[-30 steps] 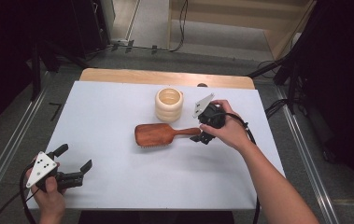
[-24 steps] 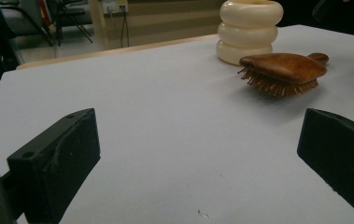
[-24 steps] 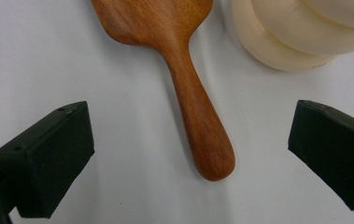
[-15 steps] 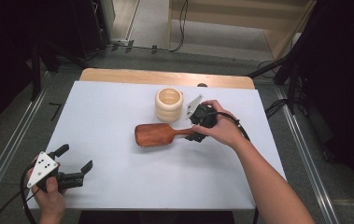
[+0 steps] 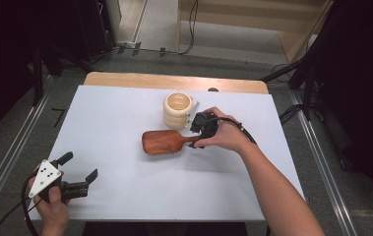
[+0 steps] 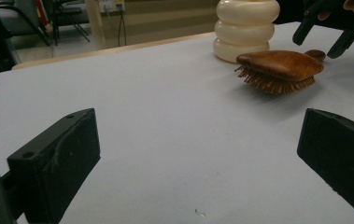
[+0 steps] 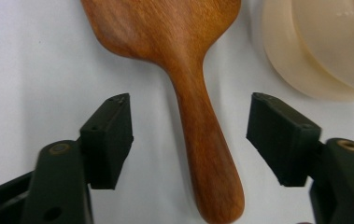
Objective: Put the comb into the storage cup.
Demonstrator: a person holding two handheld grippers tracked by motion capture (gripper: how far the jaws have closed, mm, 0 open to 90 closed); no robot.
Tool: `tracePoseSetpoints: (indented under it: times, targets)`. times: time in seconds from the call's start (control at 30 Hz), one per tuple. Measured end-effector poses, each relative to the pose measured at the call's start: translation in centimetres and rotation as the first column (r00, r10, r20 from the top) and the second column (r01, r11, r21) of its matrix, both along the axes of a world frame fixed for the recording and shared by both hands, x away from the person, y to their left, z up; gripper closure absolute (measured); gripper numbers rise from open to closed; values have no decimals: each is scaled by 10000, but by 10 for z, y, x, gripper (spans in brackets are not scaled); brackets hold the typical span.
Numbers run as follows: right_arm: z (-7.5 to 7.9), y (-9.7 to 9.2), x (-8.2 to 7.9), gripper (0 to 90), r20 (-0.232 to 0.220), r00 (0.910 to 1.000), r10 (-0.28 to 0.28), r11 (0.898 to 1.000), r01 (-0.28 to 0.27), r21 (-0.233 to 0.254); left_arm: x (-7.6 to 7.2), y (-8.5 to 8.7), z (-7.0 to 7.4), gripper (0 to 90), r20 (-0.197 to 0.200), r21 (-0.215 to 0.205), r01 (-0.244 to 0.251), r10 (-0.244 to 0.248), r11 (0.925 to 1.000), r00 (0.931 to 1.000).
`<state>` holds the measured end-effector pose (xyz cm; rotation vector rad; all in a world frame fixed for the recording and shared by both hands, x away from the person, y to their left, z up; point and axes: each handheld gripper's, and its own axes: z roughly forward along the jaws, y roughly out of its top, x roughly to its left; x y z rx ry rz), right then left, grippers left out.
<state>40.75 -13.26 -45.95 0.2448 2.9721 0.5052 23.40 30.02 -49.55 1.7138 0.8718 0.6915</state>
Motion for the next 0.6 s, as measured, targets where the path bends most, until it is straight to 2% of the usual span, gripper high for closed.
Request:
tracePoseSetpoints:
  times: [0.07, 0.1, 0.27, 0.37, 0.4, 0.6]
  targets:
    - [-3, 4, -1, 365, 34, 9999, 94, 9997, -94, -208, 0, 0, 0, 0, 2, -22, -2, 2, 10000, 10000]
    - [-5, 6, 1, 372, 242, 9990, 370, 9990, -364, -269, 0, 0, 0, 0, -23, -19, -21, 21, 10000, 10000]
    - [-7, 12, 0, 427, 197, 9992, 346, 9977, -334, -590, 0, 0, 0, 0, -31, -6, -8, 8, 10000, 10000]
    - [-12, 16, 5, 470, 273, 9979, 586, 9968, -570, -554, 0, 0, 0, 0, -29, -32, 0, 0, 10000, 10000]
    - [-12, 16, 4, 482, 186, 9990, 413, 9970, -399, -668, 0, 0, 0, 0, -33, -25, 7, -7, 10000, 10000]
    - [-19, 18, 7, 550, -21, 9986, 522, 9951, -522, -845, 1, 0, 0, 0, -66, -25, 25, -25, 10000, 10000]
